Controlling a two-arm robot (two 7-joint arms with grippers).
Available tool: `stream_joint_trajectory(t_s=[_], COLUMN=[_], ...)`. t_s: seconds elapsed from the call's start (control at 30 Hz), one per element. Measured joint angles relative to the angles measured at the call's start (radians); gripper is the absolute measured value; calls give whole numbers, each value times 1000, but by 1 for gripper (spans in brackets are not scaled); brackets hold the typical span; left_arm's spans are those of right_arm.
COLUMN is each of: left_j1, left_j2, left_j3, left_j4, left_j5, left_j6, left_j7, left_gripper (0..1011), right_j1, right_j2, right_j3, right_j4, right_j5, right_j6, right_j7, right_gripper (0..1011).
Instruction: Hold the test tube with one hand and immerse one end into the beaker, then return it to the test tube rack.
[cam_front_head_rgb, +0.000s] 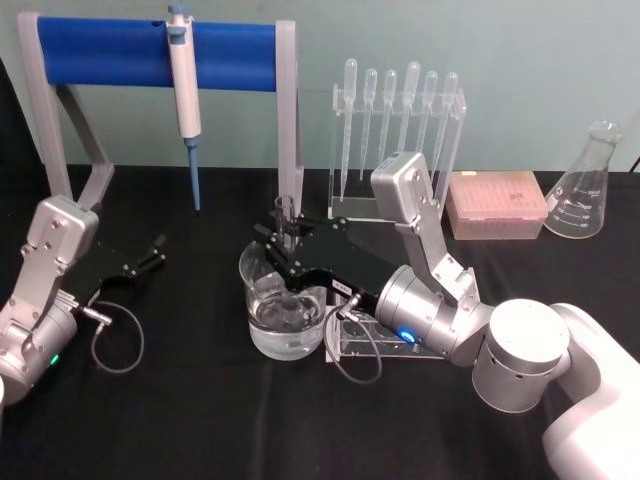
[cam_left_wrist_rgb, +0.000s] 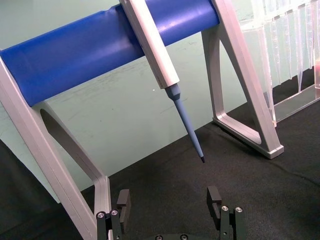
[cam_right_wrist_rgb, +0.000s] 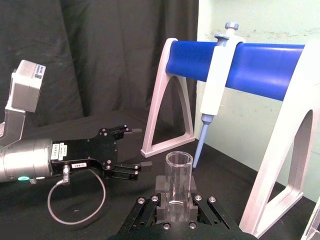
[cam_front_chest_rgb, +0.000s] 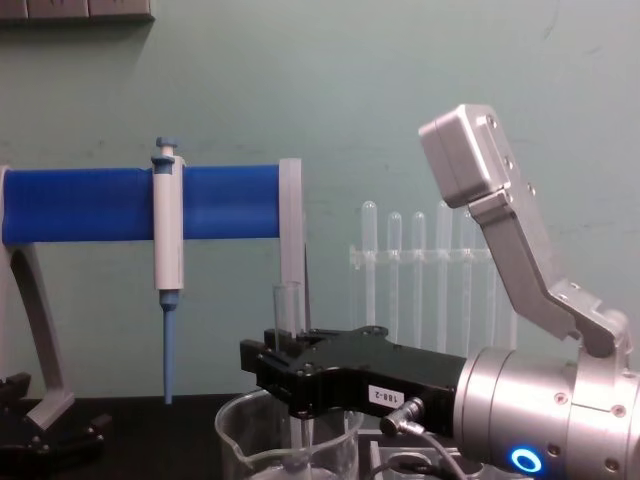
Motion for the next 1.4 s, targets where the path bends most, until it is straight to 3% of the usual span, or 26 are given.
stream_joint_trajectory(t_s=[1.4], left_j1=[0], left_j2=[0], left_j3=[0], left_j4=[0], left_j5=[0], left_j6=[0], left_j7=[0], left_gripper=[1000], right_j1=[0], right_j2=[-1], right_j3=[1], right_j4=[1], right_j5=[-1], right_j6=[0], right_j7=[1], right_gripper=[224])
